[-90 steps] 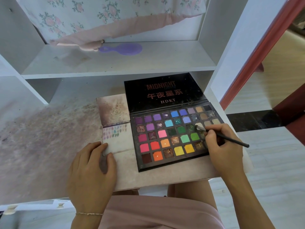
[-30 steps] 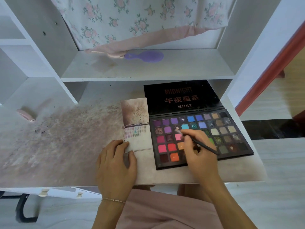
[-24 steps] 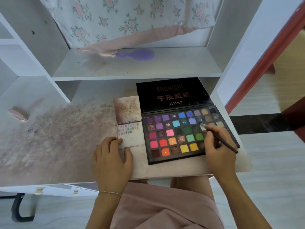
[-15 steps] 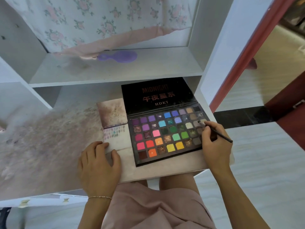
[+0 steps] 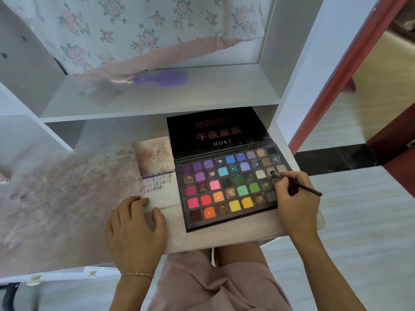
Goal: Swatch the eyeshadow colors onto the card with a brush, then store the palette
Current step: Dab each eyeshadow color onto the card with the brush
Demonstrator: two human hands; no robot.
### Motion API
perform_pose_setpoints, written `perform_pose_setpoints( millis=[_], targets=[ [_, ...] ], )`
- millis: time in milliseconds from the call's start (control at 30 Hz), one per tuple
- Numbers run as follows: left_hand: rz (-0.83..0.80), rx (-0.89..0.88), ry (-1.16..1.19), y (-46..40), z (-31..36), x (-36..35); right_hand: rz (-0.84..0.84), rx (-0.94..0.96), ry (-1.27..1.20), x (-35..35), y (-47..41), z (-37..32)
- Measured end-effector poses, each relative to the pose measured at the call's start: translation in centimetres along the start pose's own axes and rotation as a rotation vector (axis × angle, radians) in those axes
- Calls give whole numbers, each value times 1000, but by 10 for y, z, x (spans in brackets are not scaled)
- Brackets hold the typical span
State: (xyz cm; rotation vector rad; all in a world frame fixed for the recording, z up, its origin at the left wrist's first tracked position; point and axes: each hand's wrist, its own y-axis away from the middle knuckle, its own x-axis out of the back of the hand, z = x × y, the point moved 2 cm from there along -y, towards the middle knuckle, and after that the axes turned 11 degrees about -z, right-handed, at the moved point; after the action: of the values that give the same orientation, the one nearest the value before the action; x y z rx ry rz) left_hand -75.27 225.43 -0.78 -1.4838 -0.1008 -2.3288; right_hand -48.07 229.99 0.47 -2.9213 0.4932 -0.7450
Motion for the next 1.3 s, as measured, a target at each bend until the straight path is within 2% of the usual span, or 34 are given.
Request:
perform_pose_setpoints(
  millis=[700, 833, 967, 1100, 1300],
  targets=[
    [-7, -13, 2, 1, -2, -1, -3, 34, -16, -1, 1, -7],
    [-24, -29, 12, 0, -4, 2, -98, 96, -71, -11, 3, -22],
    [-39, -51, 20, -1, -4, 7, -276, 205, -182, -46, 13, -51],
    [-49, -47, 23, -4, -7, 8, -456, 165, -294, -86, 22, -70],
    [-29, -66, 21, -11, -10, 10, -607, 173, -253, -116, 23, -85]
  ],
)
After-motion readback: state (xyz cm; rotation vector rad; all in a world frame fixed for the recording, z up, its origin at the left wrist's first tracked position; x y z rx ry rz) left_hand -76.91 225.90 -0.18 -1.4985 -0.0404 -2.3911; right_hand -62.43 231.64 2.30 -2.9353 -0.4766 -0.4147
